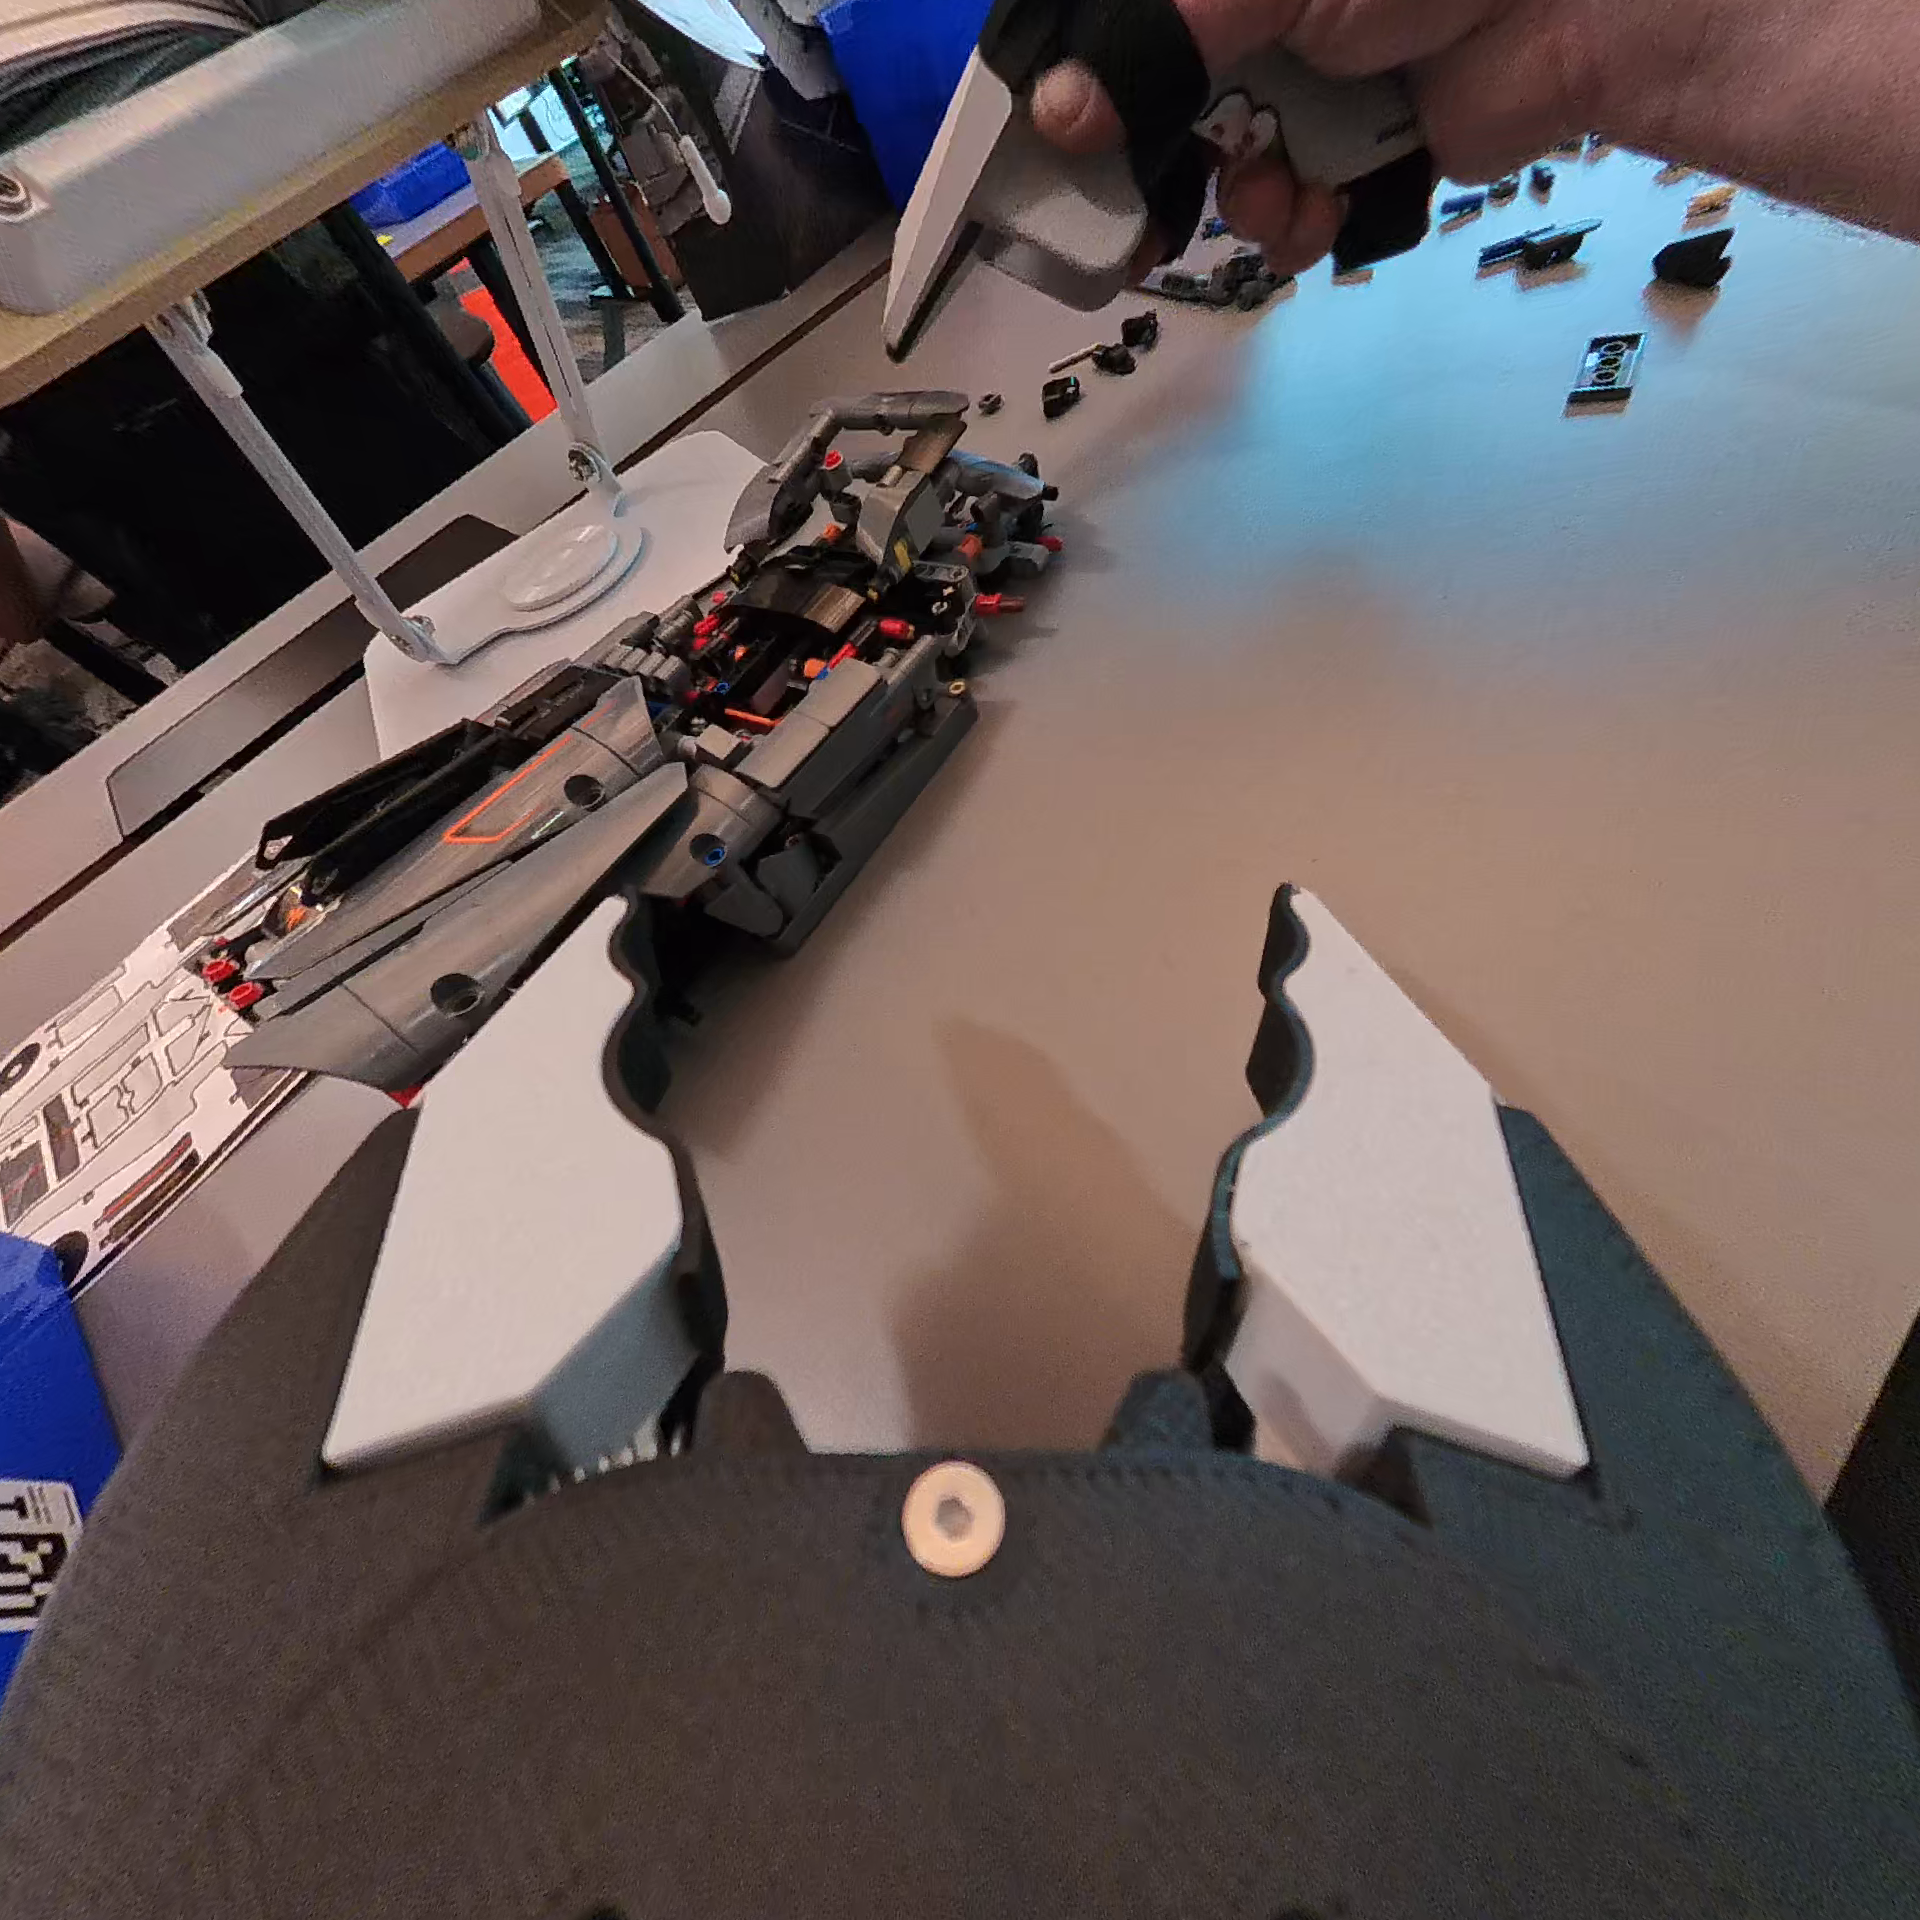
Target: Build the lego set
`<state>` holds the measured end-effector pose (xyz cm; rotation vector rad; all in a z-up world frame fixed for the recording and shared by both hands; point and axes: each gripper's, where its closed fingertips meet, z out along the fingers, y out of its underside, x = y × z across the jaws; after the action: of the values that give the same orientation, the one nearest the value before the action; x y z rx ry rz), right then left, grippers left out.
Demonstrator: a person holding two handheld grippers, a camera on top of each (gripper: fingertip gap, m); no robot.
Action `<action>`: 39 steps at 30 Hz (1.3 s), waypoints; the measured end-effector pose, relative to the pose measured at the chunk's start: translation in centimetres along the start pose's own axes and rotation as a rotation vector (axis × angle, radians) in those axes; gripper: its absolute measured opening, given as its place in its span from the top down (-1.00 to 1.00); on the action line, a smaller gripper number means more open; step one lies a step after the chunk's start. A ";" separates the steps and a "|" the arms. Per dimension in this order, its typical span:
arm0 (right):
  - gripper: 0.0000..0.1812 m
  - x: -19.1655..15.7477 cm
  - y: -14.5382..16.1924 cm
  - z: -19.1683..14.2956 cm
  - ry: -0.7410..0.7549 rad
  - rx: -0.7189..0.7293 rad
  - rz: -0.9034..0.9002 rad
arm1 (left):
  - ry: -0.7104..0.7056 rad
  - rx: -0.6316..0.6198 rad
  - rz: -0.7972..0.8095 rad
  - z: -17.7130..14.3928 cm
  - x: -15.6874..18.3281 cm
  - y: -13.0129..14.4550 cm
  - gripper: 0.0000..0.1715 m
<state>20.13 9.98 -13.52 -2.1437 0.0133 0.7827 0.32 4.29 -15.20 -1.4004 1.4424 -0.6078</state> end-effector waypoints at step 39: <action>0.43 -10.8 9.7 -8.6 0.002 -0.020 -0.596 | -0.360 -0.077 0.009 -2.6 -7.3 0.7 0.05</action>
<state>13.34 -5.20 -10.69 -2.0049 -0.6048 0.4264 -3.48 10.61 -12.62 -1.4755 1.1924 -0.2767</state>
